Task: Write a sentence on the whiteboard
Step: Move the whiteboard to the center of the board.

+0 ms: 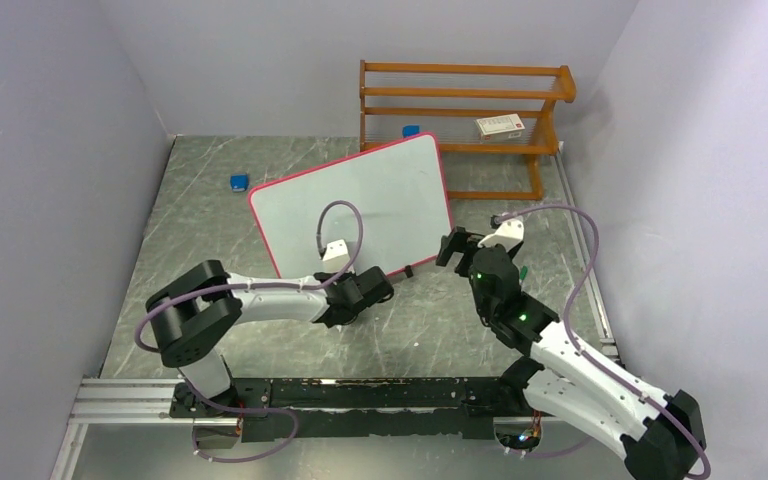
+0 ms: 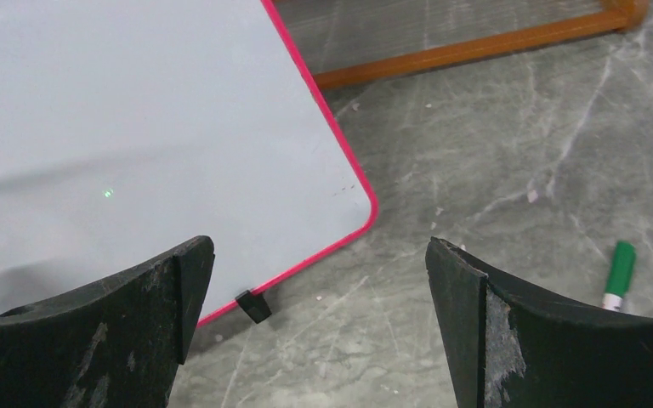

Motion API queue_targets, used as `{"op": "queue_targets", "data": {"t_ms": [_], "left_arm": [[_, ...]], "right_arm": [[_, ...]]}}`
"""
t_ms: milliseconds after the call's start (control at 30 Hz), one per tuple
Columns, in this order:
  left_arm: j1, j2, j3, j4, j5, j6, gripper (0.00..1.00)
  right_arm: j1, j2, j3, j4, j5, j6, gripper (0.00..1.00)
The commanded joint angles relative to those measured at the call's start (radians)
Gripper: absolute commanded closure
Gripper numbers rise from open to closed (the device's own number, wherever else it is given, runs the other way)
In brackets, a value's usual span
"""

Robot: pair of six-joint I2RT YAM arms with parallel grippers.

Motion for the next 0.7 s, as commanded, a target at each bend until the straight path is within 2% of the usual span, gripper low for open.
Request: {"op": "queue_targets", "data": {"t_ms": [0,233,533,667], "left_arm": [[-0.050,0.076,0.056,-0.011,0.095,-0.031,0.95],[-0.100,0.132,0.147,-0.044,0.084,-0.038,0.95],[-0.138,0.132,0.159,-0.079,0.084,-0.073,0.94],[-0.145,0.118,0.178,-0.095,0.069,-0.068,0.79]], "right_arm": [[-0.002,-0.057,0.030,-0.113,0.064,0.034,0.00],[-0.001,-0.090,0.042,-0.140,0.069,0.044,0.00],[-0.001,-0.102,0.051,-0.166,0.069,0.052,0.00],[-0.002,-0.107,0.064,-0.180,0.071,0.046,0.00]]}}
